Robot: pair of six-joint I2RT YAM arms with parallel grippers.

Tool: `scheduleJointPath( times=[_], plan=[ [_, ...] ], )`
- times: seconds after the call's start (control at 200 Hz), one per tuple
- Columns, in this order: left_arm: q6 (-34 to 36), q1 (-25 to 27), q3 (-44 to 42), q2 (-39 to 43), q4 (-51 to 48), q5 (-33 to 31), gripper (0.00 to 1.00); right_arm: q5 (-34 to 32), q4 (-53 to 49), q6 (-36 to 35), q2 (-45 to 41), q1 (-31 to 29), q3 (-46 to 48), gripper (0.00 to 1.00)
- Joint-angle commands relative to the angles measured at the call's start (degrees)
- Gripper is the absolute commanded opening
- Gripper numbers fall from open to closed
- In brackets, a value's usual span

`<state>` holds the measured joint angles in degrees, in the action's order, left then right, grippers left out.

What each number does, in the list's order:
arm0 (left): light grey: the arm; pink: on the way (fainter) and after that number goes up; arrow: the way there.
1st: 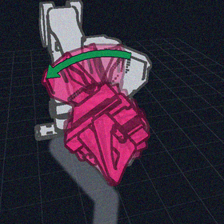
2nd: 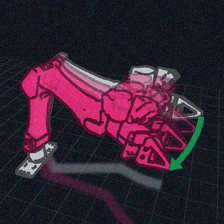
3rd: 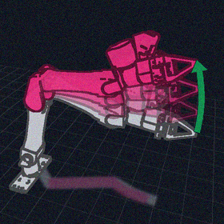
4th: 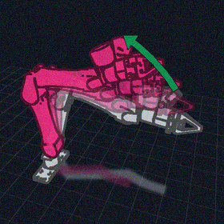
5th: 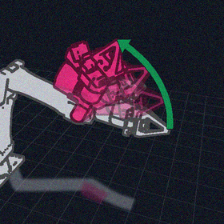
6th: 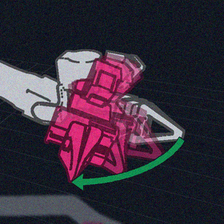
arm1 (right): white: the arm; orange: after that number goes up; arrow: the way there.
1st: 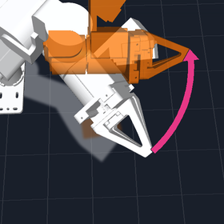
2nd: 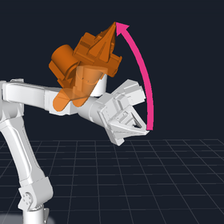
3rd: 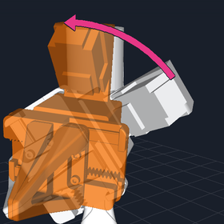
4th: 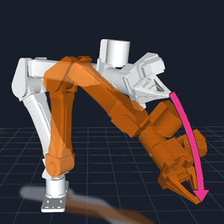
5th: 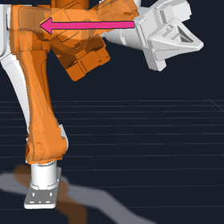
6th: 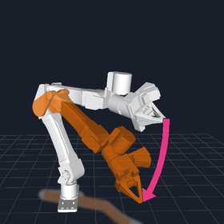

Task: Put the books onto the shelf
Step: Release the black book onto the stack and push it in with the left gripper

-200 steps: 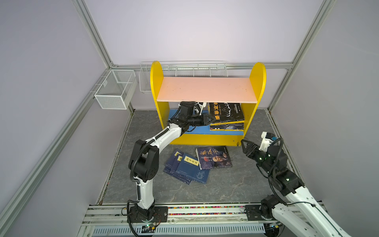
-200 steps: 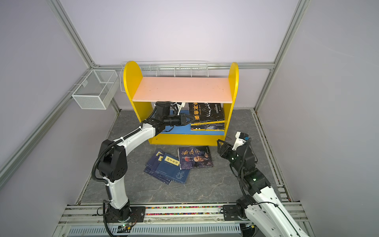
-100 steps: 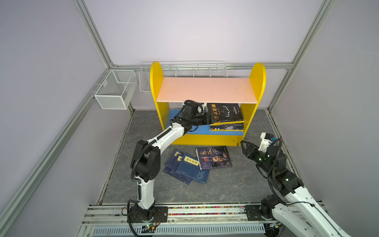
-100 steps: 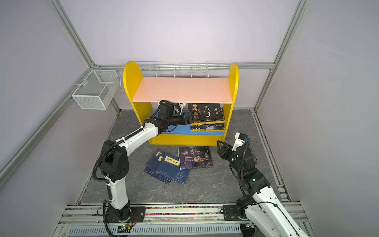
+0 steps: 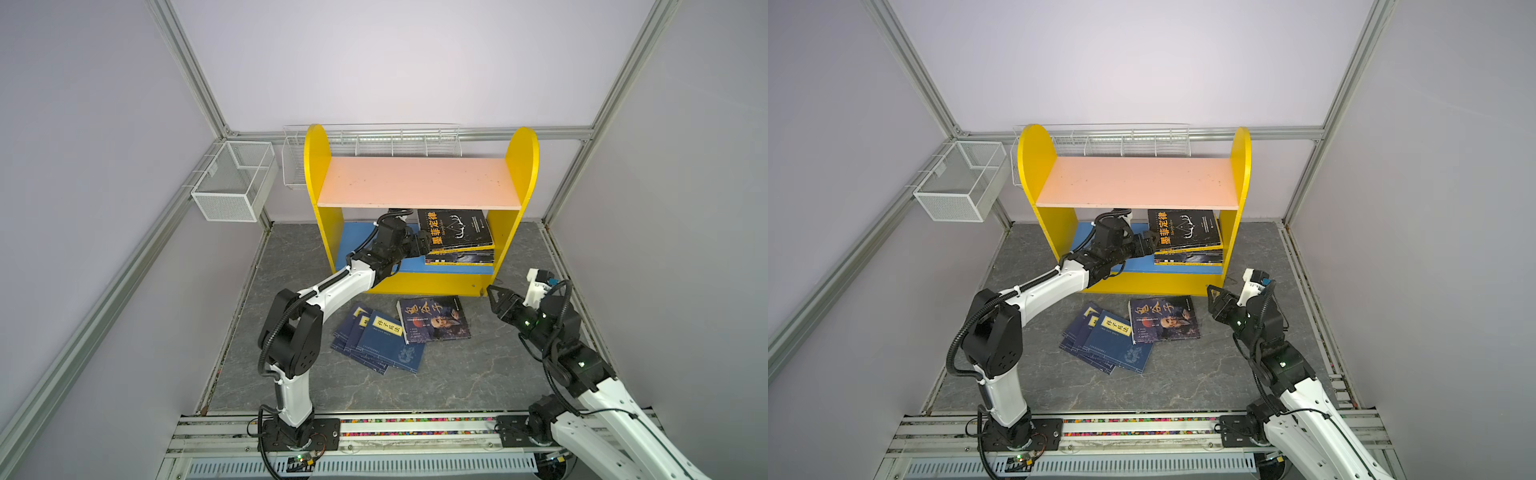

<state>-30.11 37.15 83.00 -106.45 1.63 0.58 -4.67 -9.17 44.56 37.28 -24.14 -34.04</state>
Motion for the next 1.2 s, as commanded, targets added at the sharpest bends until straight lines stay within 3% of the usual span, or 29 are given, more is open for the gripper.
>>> scheduleJointPath(
  times=[0.0, 0.17, 0.335, 0.615, 0.92, 1.195],
  plan=[
    [-2.0, -0.6, -0.6, 3.2, 9.9, -3.7, 0.88, 0.5, 0.7, 0.0, -1.1, 0.2, 1.1, 0.52],
    [-6.2, -0.9, 3.1, 1.1, 2.1, -14.3, 0.83, 0.2, 0.2, 0.2, -1.6, 0.1, 1.5, 0.52],
    [-9.1, -1.7, 8.4, -3.2, -2.8, -16.7, 0.81, -0.2, -0.4, 0.1, -2.2, 0.2, 1.7, 0.52],
    [-8.2, -1.9, 19.7, -11.8, -9.8, -16.9, 0.8, -0.9, -2.4, 0.1, -4.1, 0.2, 2.1, 0.52],
    [-7.2, -1.9, 23.5, -15.4, -10.9, -16.1, 0.8, -1.8, -3.5, -0.5, -4.9, 0.2, 2.2, 0.52],
    [-6.4, -2.0, 23.9, -17.4, -4.0, -6.1, 0.8, -1.5, -3.6, -1.1, -4.5, 0.2, 1.7, 0.51]
  ],
)
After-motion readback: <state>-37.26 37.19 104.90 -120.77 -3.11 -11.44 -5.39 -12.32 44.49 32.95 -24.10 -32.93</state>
